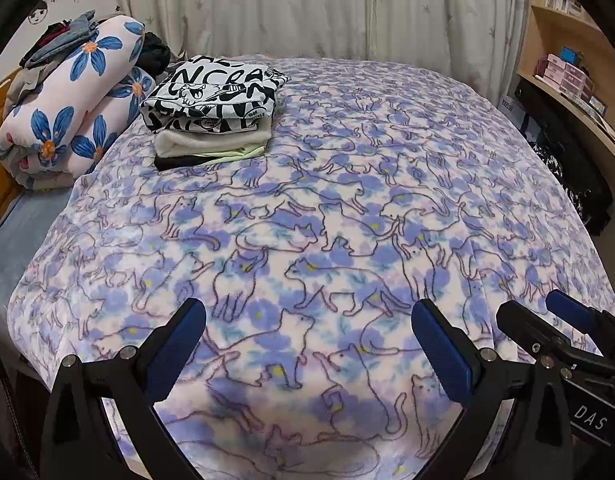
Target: Fold large clothes
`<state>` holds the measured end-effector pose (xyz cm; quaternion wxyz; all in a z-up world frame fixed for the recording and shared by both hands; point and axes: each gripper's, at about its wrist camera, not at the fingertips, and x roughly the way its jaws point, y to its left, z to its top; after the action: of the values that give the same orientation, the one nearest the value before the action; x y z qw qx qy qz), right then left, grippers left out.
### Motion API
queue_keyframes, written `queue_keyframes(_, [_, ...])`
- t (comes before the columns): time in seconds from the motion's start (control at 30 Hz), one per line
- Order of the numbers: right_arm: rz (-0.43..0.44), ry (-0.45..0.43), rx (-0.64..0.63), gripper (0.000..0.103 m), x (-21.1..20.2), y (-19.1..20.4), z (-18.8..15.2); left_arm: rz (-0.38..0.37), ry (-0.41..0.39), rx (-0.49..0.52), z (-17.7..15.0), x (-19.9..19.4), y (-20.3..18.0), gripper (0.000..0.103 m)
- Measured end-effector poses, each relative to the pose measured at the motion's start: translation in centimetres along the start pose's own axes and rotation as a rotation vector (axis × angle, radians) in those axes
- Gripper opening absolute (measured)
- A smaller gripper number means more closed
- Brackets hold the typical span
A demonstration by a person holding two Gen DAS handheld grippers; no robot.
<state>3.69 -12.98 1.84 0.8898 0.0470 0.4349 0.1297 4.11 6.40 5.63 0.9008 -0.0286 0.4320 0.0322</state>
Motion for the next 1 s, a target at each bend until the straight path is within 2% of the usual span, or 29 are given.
queue_keyframes(1.0, [0.001,0.009,0.002,0.083,0.2,0.3,-0.2,-0.002,0.01,0.0,-0.5,0.1,1.0,0.102])
